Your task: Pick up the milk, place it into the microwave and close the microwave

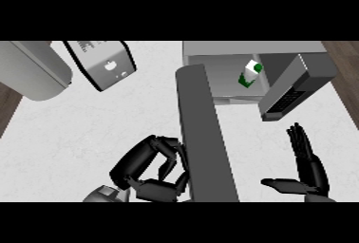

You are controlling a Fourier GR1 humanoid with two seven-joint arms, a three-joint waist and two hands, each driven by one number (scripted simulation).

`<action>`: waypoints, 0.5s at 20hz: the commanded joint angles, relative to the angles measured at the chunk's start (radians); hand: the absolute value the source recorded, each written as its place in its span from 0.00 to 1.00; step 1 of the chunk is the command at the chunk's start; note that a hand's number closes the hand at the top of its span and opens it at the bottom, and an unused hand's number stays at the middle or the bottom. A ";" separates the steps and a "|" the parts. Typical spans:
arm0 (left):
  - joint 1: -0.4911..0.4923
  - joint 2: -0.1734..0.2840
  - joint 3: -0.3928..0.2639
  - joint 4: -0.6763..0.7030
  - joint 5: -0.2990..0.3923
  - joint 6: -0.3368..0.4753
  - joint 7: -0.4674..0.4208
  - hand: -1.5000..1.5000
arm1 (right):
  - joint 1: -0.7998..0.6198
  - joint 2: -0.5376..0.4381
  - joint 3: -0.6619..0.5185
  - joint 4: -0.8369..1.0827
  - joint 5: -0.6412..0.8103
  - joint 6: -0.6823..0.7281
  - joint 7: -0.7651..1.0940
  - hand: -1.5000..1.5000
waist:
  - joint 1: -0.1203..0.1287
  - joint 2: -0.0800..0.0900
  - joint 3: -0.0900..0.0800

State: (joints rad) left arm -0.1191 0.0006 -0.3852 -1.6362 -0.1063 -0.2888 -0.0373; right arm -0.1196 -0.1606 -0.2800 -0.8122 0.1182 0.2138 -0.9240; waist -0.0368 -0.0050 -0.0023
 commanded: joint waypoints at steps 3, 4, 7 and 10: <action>-0.131 -0.001 -0.151 0.351 -0.057 0.185 -0.151 1.00 | 0.117 -0.056 0.024 -0.192 -0.036 0.097 0.015 0.00 | -0.006 0.007 0.000; -0.154 -0.001 -0.184 0.361 -0.035 0.201 -0.124 1.00 | 0.176 -0.045 0.047 -0.253 -0.013 0.065 0.013 0.00 | -0.003 0.005 0.000; -0.215 0.000 -0.244 0.499 -0.022 0.339 -0.220 1.00 | 0.222 -0.075 0.058 -0.356 -0.067 0.156 0.048 0.00 | -0.019 0.007 -0.001; -0.257 0.000 -0.231 0.615 0.019 0.425 -0.349 1.00 | 0.270 -0.056 0.089 -0.462 -0.107 0.191 0.050 0.00 | -0.039 0.009 -0.002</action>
State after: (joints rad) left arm -0.3121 0.0036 -0.5838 -1.1695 -0.1192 0.0226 -0.2895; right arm 0.0717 -0.2149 -0.2183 -1.1435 0.0520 0.3017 -0.8607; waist -0.0581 0.0012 -0.0034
